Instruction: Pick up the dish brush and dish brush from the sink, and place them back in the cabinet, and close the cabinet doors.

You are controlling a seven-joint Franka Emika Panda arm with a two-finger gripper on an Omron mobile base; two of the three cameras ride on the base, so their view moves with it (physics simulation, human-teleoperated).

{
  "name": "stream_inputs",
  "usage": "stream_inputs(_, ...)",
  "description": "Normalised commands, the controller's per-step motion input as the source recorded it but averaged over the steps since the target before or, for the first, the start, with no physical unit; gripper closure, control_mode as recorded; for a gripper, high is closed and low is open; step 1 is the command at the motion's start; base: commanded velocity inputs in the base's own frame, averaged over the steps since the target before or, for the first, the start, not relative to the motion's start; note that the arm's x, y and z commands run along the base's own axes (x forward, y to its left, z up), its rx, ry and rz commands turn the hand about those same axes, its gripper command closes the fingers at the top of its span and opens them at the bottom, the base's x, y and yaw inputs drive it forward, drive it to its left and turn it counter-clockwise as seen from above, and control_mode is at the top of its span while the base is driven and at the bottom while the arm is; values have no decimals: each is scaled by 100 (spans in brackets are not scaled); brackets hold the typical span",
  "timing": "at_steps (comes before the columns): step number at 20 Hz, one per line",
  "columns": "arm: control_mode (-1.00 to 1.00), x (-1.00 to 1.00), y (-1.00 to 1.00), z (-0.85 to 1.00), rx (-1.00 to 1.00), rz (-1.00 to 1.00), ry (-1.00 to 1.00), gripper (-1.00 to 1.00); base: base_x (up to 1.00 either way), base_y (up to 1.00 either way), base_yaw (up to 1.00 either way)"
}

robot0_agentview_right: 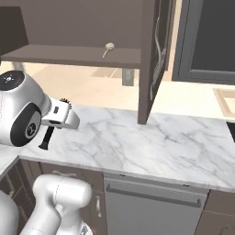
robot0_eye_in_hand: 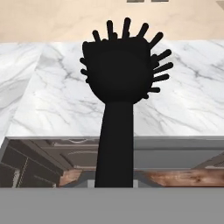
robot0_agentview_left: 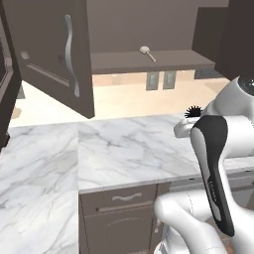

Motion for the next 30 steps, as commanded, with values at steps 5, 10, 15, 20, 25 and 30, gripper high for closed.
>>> stream_inputs(5, 100, 0, 0, 0, 0, 0, 0, 100, 47, -1, 0)
stream_inputs(10, 100, 0, 0, 0, 0, 0, 0, 100, 35, 0, 0)
stream_inputs(15, 100, 0, 0, 0, 0, 0, 0, 100, 20, 0, -1)
stream_inputs(20, 100, 0, 0, 0, 0, 0, 0, 100, 3, 0, -15)
stream_inputs(25, 100, 0, 0, 0, 0, 0, 0, 100, 0, 0, -15)
stream_inputs(30, 100, 0, 0, 0, 0, 0, 0, 100, 0, 0, -1)
